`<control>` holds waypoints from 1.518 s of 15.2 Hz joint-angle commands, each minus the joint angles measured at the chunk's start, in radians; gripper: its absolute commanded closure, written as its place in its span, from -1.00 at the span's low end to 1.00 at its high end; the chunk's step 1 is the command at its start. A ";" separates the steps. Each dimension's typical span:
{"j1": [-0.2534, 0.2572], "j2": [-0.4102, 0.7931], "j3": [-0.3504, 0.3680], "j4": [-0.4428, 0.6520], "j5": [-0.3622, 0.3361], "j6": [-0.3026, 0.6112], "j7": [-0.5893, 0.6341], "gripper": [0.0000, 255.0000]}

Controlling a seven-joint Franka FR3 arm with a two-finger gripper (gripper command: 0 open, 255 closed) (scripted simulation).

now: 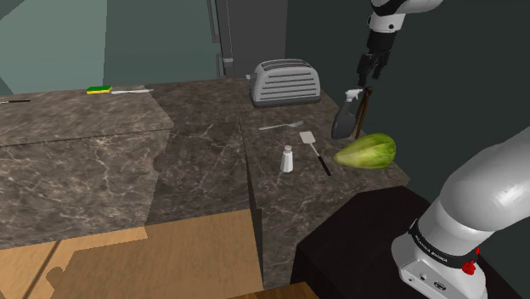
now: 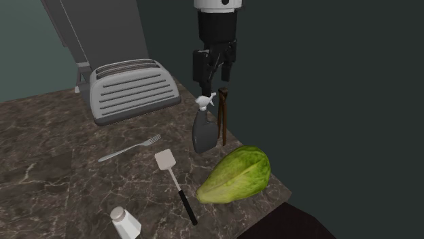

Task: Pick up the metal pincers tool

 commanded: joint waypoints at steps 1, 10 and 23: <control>-0.008 0.070 -0.040 0.039 0.014 0.031 -0.057 -1.00; -0.055 0.368 -0.138 0.252 0.147 0.087 -0.265 -1.00; -0.057 0.397 -0.137 0.194 0.163 0.171 -0.275 1.00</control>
